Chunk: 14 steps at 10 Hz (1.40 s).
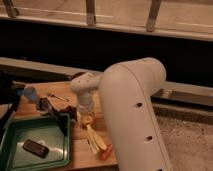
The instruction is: Place apple in plastic cup
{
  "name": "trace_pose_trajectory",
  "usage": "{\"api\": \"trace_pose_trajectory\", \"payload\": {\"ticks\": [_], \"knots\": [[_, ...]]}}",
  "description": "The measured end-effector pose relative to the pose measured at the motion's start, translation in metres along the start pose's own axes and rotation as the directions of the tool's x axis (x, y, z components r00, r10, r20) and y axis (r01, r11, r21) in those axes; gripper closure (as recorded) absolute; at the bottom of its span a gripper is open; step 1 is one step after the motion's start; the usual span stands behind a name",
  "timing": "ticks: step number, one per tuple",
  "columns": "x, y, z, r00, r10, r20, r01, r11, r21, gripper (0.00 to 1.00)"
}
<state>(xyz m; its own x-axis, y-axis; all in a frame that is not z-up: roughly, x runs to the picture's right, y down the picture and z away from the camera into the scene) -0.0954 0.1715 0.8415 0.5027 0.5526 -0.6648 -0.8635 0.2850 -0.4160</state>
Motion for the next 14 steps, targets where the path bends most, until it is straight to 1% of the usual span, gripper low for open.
{"api": "trace_pose_trajectory", "payload": {"ticks": [1, 2, 3, 4, 6, 7, 8, 9, 11, 13, 14], "knots": [[0.002, -0.002, -0.011, 1.000, 0.002, 0.018, -0.002, 1.000, -0.005, 0.94], [0.005, -0.005, -0.024, 0.999, 0.005, 0.037, -0.005, 1.000, -0.008, 0.99], [0.007, -0.007, -0.037, 0.998, 0.007, 0.056, -0.007, 1.000, -0.011, 1.00], [0.009, -0.009, -0.056, 0.996, 0.008, 0.085, -0.006, 1.000, -0.017, 1.00], [0.012, -0.010, -0.095, 0.988, 0.000, 0.157, 0.006, 0.999, -0.037, 1.00], [0.009, -0.007, -0.117, 0.978, -0.014, 0.210, 0.025, 0.998, -0.052, 1.00], [0.002, -0.001, -0.134, 0.968, -0.029, 0.251, 0.047, 0.997, -0.063, 1.00], [-0.006, 0.005, -0.144, 0.959, -0.045, 0.281, 0.066, 0.995, -0.068, 1.00], [-0.035, 0.027, -0.173, 0.930, -0.093, 0.355, 0.127, 0.989, -0.076, 1.00], [-0.059, 0.046, -0.191, 0.907, -0.133, 0.400, 0.178, 0.981, -0.077, 1.00], [-0.073, 0.059, -0.200, 0.893, -0.156, 0.422, 0.208, 0.975, -0.078, 1.00]]}}
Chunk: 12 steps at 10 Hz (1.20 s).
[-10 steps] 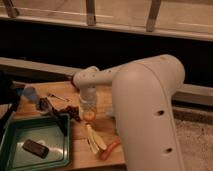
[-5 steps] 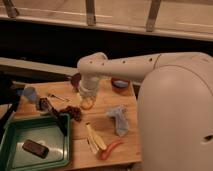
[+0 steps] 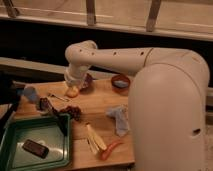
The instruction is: Place apple in plastic cup
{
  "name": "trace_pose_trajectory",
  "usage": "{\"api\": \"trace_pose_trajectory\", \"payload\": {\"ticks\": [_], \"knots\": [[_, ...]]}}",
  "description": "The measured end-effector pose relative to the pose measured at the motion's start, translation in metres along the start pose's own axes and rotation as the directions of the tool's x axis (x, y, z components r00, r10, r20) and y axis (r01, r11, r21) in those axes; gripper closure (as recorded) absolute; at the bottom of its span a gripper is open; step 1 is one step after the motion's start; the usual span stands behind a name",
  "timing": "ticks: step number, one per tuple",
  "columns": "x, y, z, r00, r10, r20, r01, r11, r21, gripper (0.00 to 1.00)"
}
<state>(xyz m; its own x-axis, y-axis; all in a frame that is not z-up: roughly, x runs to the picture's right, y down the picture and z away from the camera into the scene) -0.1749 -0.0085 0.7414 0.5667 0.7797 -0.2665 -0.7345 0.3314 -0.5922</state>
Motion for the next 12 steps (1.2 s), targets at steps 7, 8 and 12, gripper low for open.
{"api": "trace_pose_trajectory", "payload": {"ticks": [7, 8, 12], "knots": [[-0.032, 0.017, -0.011, 0.998, -0.031, 0.063, 0.033, 0.999, -0.035, 1.00], [-0.030, 0.016, -0.011, 0.998, -0.033, 0.057, 0.035, 0.999, -0.036, 1.00], [-0.034, 0.017, 0.009, 0.994, -0.045, 0.098, 0.052, 0.996, -0.078, 1.00]]}}
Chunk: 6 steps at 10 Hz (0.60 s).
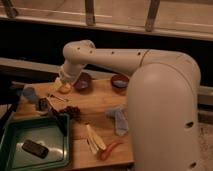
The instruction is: Place apple in plastic cup
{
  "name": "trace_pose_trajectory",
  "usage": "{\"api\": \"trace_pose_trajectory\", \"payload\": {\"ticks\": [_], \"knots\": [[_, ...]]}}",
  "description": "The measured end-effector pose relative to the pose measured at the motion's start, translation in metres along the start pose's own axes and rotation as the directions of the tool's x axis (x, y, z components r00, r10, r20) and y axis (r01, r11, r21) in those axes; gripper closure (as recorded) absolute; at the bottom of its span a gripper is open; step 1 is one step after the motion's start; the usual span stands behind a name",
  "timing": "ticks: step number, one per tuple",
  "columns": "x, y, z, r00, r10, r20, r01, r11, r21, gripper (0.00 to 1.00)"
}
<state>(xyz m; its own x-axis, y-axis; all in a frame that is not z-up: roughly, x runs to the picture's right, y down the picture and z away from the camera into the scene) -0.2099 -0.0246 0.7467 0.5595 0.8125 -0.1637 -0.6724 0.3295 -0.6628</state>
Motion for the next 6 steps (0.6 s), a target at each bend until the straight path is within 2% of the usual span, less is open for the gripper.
{"api": "trace_pose_trajectory", "payload": {"ticks": [3, 4, 6], "knots": [[-0.040, 0.017, 0.025, 0.998, -0.049, 0.028, 0.050, 0.999, -0.019, 1.00], [-0.060, 0.028, 0.035, 0.996, -0.082, 0.037, 0.083, 0.996, -0.026, 1.00], [-0.084, 0.040, 0.049, 0.991, -0.129, 0.045, 0.131, 0.991, -0.033, 1.00]]}}
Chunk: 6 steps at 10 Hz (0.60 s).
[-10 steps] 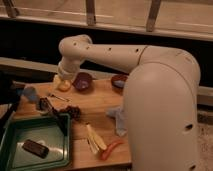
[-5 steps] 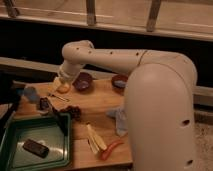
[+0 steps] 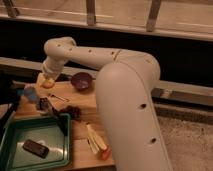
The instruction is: Place apple in plastic cup
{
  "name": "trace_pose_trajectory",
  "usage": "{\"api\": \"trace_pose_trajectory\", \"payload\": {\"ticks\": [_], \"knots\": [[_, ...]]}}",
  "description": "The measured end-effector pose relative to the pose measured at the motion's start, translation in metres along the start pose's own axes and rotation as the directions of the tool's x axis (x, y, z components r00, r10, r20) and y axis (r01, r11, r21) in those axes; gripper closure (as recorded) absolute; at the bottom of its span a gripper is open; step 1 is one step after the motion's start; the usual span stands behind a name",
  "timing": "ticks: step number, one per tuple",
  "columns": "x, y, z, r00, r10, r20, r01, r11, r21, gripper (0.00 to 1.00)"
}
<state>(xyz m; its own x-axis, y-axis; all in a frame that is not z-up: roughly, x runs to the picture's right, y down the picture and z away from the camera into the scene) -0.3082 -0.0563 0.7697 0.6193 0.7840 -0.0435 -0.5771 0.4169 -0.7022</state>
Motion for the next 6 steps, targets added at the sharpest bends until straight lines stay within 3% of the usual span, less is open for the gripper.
{"api": "trace_pose_trajectory", "payload": {"ticks": [2, 4, 6], "knots": [[-0.012, 0.005, 0.008, 1.000, -0.027, 0.007, 0.027, 1.000, -0.003, 1.00], [-0.023, 0.008, 0.017, 0.999, -0.047, 0.019, 0.047, 0.999, 0.018, 1.00], [-0.029, 0.007, 0.016, 0.996, -0.002, 0.094, -0.001, 0.999, 0.036, 1.00]]}}
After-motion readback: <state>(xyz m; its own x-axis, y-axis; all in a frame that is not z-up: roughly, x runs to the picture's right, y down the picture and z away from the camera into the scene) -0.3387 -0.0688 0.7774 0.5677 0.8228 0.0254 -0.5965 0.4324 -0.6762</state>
